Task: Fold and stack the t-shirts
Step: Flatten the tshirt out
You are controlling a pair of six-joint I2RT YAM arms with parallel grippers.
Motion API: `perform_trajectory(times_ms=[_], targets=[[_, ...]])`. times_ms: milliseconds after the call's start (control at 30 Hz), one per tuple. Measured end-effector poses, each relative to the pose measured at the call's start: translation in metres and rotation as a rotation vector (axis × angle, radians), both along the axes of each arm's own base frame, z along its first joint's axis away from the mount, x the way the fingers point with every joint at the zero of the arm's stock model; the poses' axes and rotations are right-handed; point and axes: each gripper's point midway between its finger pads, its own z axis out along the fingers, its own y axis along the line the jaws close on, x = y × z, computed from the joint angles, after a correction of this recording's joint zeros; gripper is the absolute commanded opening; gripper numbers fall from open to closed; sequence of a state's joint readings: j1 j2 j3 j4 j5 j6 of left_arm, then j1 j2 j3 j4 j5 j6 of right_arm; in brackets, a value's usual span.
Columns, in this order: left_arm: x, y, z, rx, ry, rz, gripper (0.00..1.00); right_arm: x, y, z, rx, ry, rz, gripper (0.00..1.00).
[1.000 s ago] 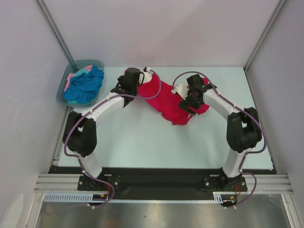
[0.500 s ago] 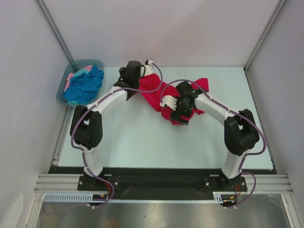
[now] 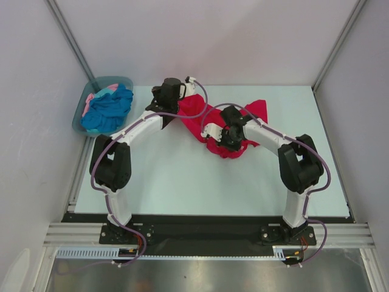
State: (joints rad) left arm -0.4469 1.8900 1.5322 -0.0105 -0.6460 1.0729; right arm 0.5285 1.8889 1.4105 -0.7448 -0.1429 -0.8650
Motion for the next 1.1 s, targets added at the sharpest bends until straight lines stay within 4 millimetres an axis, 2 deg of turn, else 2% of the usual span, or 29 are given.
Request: perform_trajectory(times_ms=[133,267,433,533,600,667,733,800,1000,1100], targets=[[0.0,0.001,0.0,-0.003,-0.002,0.005,0.0,0.019,-0.007,0.01,-0.024,-0.074,-0.03,0.0],[0.0,0.001,0.0,-0.007,-0.003,0.008,0.0,0.052,-0.031,0.035,-0.052,-0.204,-0.097,0.0],[0.0,0.001,0.0,-0.006,-0.003,0.009,0.0,0.101,-0.094,0.077,-0.103,-0.385,-0.244,0.0],[-0.001,0.003,-0.002,-0.002,0.0,0.014,0.0,0.123,-0.147,0.089,-0.164,-0.462,-0.358,0.0],[-0.002,0.005,-0.006,0.003,0.007,0.018,0.01,0.132,-0.175,0.092,-0.201,-0.492,-0.419,0.0],[-0.002,0.009,-0.01,0.015,0.017,0.025,0.0,0.141,-0.201,0.091,-0.238,-0.521,-0.48,0.0],[-0.003,0.013,-0.011,0.028,0.021,0.033,0.0,0.15,-0.218,0.083,-0.271,-0.537,-0.517,0.0],[-0.003,0.017,-0.011,0.036,0.02,0.041,0.01,0.158,-0.227,0.072,-0.301,-0.547,-0.534,0.0],[0.0,0.023,-0.007,0.048,0.004,0.054,0.0,0.183,-0.247,0.019,-0.394,-0.547,-0.561,0.0],[0.0,0.024,-0.007,0.048,0.0,0.058,0.0,0.198,-0.255,0.005,-0.435,-0.589,-0.579,0.0]])
